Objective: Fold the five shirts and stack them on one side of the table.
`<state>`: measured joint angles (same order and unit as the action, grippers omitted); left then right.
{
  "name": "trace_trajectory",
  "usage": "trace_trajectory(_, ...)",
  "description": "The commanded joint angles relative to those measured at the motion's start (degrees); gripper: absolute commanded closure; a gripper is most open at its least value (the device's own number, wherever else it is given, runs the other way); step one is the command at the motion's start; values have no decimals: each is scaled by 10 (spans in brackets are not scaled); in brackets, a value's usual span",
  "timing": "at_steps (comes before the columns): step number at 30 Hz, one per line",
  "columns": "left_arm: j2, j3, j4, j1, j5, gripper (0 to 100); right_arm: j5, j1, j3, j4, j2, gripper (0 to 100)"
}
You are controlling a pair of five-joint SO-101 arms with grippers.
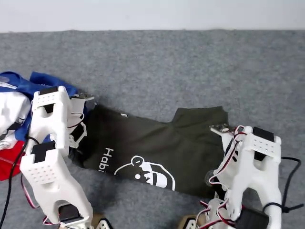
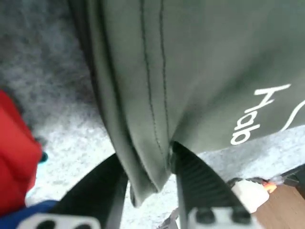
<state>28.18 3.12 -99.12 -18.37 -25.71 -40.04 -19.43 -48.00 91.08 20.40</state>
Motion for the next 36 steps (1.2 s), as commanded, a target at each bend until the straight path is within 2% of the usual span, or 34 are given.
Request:
trace_trajectory(1, -25, -44, -5, -2, -5, 857, -4, -7, 41, 9, 22, 515)
trace_trajectory(8, -26, -141, -9, -4, -4, 784, -3, -10, 151, 9, 20, 515)
trace_trajectory(13, -26, -149, -4, -4, -6, 713, -2, -11, 185, 1, 18, 515)
trace_trajectory(18, -31, -189, -5, -5, 0, 713, 0, -8, 201, -93, 15, 515)
trace_trajectory(22, -31, -242, -8, -1, 63, 713, 31, 4, 233, -151, 2, 515)
trace_trajectory(26, -32, -268, -13, -1, 123, 713, 94, 6, 381, -127, -96, 516)
trace_trajectory(30, -30, -266, -14, 6, 145, 713, 101, 14, 584, -39, -260, 516)
trace_trajectory(33, -31, -241, -14, 37, 144, 713, 31, 36, 757, 61, -395, 516)
trace_trajectory(36, -31, -223, -14, 75, 144, 713, -98, 44, 930, 118, -516, 517)
